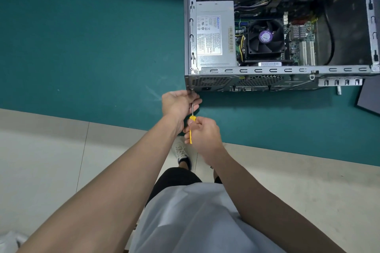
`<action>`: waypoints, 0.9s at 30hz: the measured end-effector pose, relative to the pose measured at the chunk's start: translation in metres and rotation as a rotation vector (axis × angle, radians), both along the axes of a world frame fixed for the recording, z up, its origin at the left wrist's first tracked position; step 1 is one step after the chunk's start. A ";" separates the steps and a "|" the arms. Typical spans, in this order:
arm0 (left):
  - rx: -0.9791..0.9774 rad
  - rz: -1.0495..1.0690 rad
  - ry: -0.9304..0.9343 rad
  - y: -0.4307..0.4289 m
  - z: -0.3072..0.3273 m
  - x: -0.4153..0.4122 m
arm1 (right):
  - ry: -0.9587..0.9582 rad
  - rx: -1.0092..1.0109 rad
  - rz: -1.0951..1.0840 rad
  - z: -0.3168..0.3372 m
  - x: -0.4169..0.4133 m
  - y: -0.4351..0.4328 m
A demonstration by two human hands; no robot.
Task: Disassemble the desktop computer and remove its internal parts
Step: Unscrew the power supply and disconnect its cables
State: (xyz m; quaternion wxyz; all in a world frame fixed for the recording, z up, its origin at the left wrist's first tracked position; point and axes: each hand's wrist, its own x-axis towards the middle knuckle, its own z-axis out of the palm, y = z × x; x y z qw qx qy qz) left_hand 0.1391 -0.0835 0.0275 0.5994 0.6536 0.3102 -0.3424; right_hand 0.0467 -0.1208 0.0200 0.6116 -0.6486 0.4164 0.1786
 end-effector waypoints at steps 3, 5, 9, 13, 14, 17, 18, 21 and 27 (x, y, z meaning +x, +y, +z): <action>-0.009 -0.007 -0.006 -0.002 0.000 -0.001 | 0.078 -0.330 0.153 0.001 0.002 0.004; 0.001 -0.019 -0.012 -0.003 0.000 -0.001 | 0.079 -0.392 0.141 0.001 0.002 0.003; 0.026 -0.011 -0.028 -0.006 -0.001 -0.001 | 0.028 -0.123 -0.001 0.007 0.003 -0.009; -0.020 -0.023 -0.018 -0.006 0.000 0.002 | 0.037 0.464 -0.041 0.017 -0.009 -0.028; -0.036 -0.035 -0.017 -0.005 0.001 0.002 | 0.044 0.583 -0.046 0.019 -0.013 -0.031; -0.092 -0.049 -0.009 -0.004 0.002 0.002 | 0.030 0.603 -0.043 0.021 -0.017 -0.034; -0.098 -0.047 -0.008 -0.003 0.001 0.001 | 0.033 0.513 -0.020 0.021 -0.015 -0.032; -0.009 -0.053 -0.033 -0.002 -0.001 -0.001 | 0.080 0.223 0.060 0.022 -0.009 -0.024; 0.054 -0.036 -0.046 -0.008 0.000 -0.002 | 0.075 0.161 0.048 0.019 -0.011 -0.015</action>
